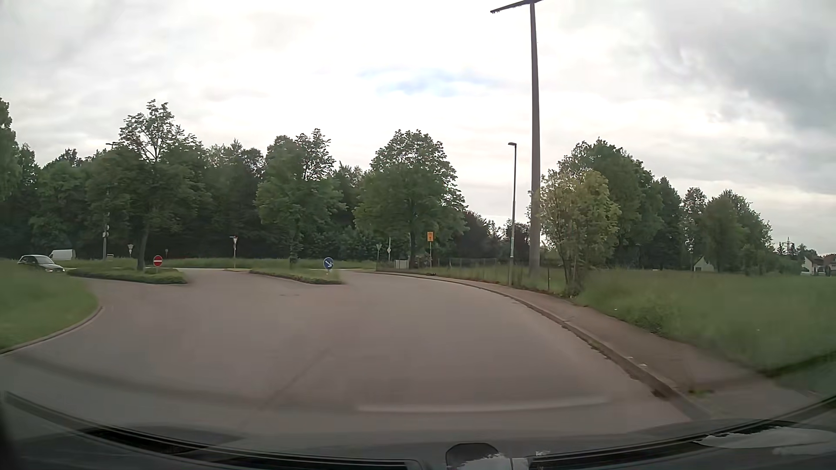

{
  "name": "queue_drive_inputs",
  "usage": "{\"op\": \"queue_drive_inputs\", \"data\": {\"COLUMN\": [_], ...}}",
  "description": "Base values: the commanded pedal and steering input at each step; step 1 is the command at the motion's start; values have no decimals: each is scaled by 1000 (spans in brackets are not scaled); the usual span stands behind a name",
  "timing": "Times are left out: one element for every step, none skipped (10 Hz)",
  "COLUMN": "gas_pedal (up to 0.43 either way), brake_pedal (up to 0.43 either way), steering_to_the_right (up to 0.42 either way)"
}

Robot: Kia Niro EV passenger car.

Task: Follow the waypoints while adhering to traffic rules and regulations

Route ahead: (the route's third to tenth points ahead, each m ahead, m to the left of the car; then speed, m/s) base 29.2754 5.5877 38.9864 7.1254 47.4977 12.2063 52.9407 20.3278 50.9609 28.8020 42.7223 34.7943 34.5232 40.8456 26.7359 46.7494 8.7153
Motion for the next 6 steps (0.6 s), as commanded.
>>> {"op": "queue_drive_inputs", "data": {"gas_pedal": [39, 39, 39, 28, 20, 0], "brake_pedal": [0, 0, 0, 0, 0, 0], "steering_to_the_right": [-4, -6, -9, -13, -17, -20]}}
